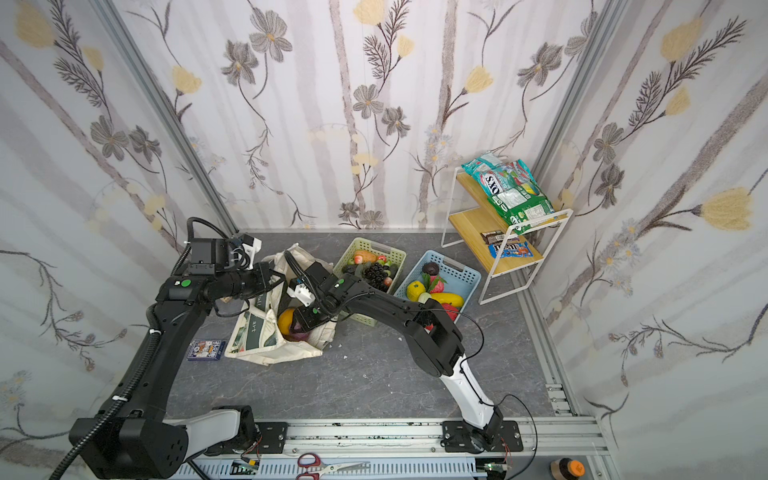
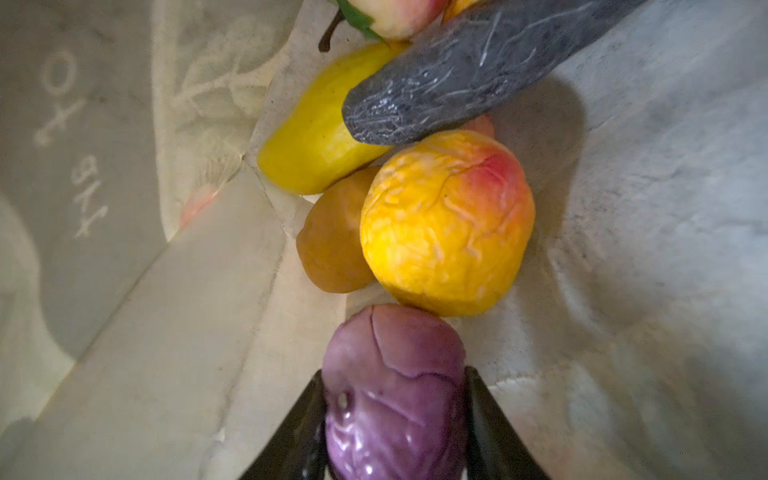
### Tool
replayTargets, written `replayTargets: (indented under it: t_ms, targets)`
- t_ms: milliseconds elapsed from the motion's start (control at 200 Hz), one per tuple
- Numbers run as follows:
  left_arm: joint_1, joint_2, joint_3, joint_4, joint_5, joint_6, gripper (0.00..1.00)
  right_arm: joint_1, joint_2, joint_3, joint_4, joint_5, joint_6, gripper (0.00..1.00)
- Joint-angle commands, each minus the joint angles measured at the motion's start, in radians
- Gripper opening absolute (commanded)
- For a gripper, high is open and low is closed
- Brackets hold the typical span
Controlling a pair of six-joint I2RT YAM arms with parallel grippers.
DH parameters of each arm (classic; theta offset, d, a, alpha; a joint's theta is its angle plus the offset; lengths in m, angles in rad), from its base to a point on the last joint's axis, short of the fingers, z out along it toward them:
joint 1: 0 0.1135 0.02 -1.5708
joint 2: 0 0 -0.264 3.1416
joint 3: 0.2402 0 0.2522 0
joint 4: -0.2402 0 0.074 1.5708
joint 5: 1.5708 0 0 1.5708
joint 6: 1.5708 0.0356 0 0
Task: Place the food into the grocery bag and tie it
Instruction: 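Lower the purple cabbage into the bag held by the left gripper, then open the right gripper to release the purple cabbage in the bag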
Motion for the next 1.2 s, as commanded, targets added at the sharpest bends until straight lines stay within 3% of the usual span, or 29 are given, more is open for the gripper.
replayTargets:
  t_ms: [0, 575, 794, 1199]
  targets:
    - [-0.005, -0.003, 0.005, 0.062, 0.053, 0.002, 0.00, -0.001, 0.019, 0.009, 0.041, -0.050, 0.010, 0.46]
    - [-0.029, -0.020, 0.000, 0.066, 0.075, -0.005, 0.00, -0.016, 0.043, 0.035, 0.064, -0.095, 0.036, 0.46]
    - [-0.030, -0.031, -0.005, 0.081, 0.042, -0.018, 0.00, -0.017, 0.029, 0.039, 0.082, -0.080, 0.079, 0.61]
    - [-0.017, -0.040, -0.025, 0.096, 0.021, -0.019, 0.00, -0.042, -0.157, -0.084, 0.101, -0.013, 0.091, 0.68]
